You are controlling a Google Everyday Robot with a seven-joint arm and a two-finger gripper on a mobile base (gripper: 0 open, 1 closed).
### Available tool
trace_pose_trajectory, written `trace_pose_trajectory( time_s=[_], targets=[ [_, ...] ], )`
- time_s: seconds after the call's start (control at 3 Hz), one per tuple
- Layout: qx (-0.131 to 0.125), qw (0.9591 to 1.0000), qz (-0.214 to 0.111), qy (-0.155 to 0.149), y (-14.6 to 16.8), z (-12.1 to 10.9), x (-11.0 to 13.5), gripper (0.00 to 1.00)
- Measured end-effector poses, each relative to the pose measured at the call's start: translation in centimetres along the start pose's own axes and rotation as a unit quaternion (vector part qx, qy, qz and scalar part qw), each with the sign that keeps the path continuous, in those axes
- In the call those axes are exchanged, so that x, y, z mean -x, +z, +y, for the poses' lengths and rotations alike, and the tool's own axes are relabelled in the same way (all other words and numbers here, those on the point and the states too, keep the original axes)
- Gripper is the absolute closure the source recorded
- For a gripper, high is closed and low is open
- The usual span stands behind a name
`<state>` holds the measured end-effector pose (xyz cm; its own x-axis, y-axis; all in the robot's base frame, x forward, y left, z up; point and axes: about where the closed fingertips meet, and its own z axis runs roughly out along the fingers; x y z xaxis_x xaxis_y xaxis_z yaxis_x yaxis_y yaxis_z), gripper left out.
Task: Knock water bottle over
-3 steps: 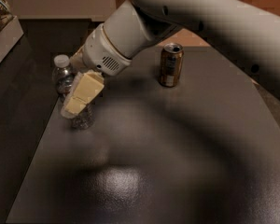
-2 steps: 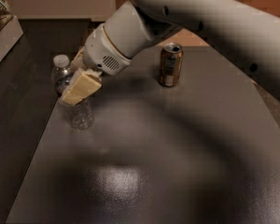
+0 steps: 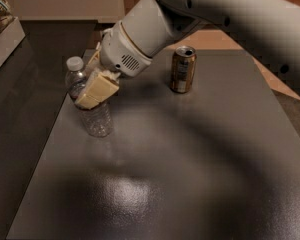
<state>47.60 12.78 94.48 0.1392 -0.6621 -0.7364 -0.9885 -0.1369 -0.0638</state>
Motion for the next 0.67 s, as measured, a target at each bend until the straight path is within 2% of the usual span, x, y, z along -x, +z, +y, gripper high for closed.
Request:
trace_pose_trajectory(
  time_s=[0.33, 0.67],
  targets=[
    [-0.003, 0.9985, 0.054, 0.008, -2.7, 0.3, -1.6, 1.00],
    [-0.008, 0.9905, 0.136, 0.014, -5.9, 1.0, -3.9, 1.00]
  ],
)
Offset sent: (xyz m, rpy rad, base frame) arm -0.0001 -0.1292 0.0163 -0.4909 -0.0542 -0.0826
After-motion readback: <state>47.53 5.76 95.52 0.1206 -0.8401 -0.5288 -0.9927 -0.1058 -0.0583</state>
